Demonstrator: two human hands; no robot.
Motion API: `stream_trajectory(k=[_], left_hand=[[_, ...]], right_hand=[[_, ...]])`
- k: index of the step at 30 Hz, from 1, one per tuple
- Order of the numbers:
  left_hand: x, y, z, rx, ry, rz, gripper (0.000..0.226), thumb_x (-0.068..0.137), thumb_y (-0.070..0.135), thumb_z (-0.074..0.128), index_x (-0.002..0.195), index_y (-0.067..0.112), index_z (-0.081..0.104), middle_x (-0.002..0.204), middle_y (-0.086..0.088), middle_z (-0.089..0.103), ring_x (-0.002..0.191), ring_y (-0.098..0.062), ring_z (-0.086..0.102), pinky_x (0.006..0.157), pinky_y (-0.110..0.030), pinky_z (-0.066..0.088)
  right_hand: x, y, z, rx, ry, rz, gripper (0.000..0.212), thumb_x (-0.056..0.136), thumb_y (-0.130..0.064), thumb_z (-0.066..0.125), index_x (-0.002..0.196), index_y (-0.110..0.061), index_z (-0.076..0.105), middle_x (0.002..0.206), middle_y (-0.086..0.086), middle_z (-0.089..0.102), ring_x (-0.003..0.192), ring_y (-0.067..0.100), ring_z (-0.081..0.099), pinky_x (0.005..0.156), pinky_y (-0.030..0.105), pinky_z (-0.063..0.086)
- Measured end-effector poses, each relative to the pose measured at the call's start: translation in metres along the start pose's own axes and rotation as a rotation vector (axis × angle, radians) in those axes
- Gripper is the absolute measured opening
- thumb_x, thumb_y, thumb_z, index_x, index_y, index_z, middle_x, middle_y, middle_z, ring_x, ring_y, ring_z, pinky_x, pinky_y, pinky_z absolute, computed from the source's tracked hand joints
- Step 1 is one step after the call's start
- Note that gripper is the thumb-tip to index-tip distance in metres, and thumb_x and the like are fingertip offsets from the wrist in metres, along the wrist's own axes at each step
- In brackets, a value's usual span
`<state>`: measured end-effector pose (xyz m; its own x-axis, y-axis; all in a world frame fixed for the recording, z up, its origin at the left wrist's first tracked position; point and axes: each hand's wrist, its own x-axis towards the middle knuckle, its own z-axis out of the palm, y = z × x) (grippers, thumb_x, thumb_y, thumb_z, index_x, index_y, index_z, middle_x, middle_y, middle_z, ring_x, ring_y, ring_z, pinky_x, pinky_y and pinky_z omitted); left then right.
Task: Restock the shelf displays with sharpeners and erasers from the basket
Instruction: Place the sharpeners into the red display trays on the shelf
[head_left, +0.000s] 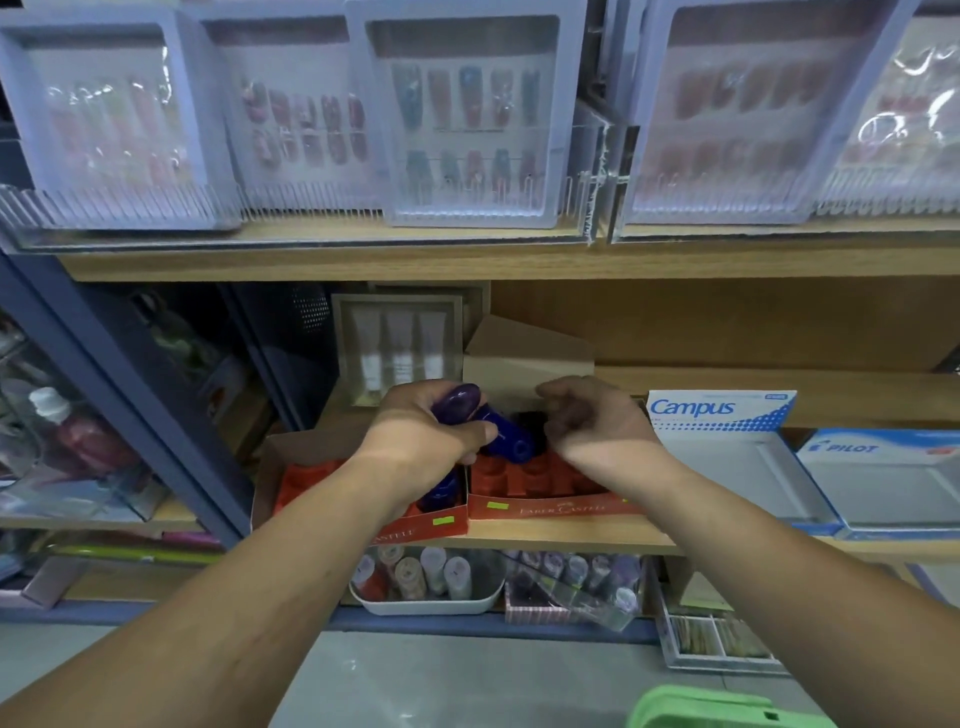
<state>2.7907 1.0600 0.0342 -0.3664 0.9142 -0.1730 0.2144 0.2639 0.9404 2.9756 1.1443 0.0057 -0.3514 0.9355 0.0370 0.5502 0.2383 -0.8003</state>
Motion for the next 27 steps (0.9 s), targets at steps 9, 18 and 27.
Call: stream_trajectory(k=[9,18,27], left_hand=[[-0.005,0.013,0.022,-0.061,-0.095,0.01,0.024,0.088,0.01,0.079,0.11,0.019,0.072,0.082,-0.001,0.078,0.066,-0.013,0.072,0.065,-0.025,0.059],[0.001,0.006,0.011,0.255,-0.245,-0.081,0.035,0.097,0.013,0.059,0.12,0.031,0.04,0.079,-0.007,0.077,0.067,-0.019,0.075,0.08,-0.04,0.063],[-0.001,0.002,-0.007,0.449,-0.168,0.107,0.031,0.079,0.019,0.084,0.094,0.036,0.063,0.088,0.008,0.075,0.075,-0.013,0.074,0.075,-0.038,0.063]], right_hand=[[-0.026,-0.007,-0.021,0.358,-0.109,0.083,0.029,0.079,-0.006,0.084,0.102,-0.02,0.072,0.094,0.003,0.077,0.091,0.015,0.073,0.086,0.029,0.058],[-0.007,0.032,-0.022,0.487,0.293,0.299,0.032,0.076,0.004,0.083,0.094,-0.017,0.067,0.08,0.001,0.072,0.081,0.017,0.069,0.074,0.027,0.056],[0.01,0.053,0.002,0.267,0.293,0.168,0.044,0.084,0.002,0.076,0.102,-0.036,0.064,0.088,0.001,0.071,0.092,0.018,0.07,0.095,0.034,0.056]])
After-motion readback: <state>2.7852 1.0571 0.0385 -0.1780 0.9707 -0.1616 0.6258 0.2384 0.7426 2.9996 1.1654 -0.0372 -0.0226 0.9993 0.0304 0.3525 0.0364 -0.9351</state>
